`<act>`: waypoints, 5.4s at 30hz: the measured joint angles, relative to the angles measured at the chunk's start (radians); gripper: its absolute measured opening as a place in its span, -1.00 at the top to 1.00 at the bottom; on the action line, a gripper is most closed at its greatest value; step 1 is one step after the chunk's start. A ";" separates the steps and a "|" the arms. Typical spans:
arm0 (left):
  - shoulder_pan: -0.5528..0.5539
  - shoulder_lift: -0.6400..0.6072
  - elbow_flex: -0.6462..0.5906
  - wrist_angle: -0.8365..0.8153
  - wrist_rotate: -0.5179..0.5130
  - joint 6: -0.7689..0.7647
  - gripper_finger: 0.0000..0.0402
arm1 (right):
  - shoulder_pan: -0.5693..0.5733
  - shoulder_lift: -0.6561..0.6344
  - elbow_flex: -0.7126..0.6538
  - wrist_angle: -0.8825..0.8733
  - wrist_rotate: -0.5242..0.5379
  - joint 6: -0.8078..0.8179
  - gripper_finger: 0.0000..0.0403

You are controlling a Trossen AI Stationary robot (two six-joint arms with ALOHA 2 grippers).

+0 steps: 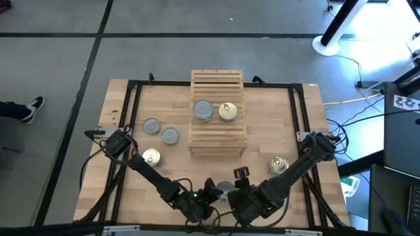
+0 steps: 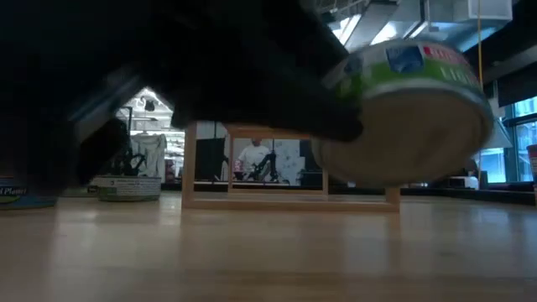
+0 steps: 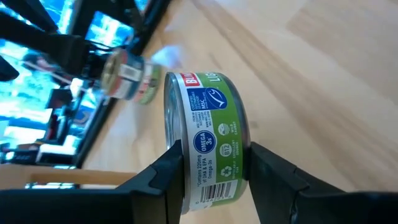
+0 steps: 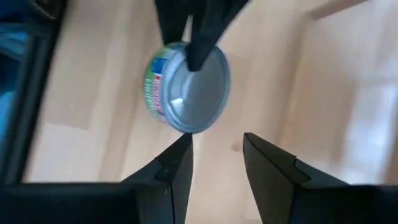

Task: Stack canned seafood by type on shelf
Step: Stack the green tuna can on top of the green tuna can on the shelf

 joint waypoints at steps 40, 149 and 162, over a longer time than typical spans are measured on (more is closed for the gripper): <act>0.397 -0.646 0.000 -0.640 -0.254 0.140 0.30 | 0.031 -0.657 -0.739 0.453 0.353 -0.050 0.29; 0.554 -0.650 -0.006 -0.755 -0.006 0.096 -0.10 | 0.031 -0.703 -0.933 0.678 0.346 -0.084 0.29; 0.555 -0.649 -0.006 -0.752 -0.015 0.039 -0.10 | 0.031 -0.703 -0.933 0.678 0.346 -0.084 0.29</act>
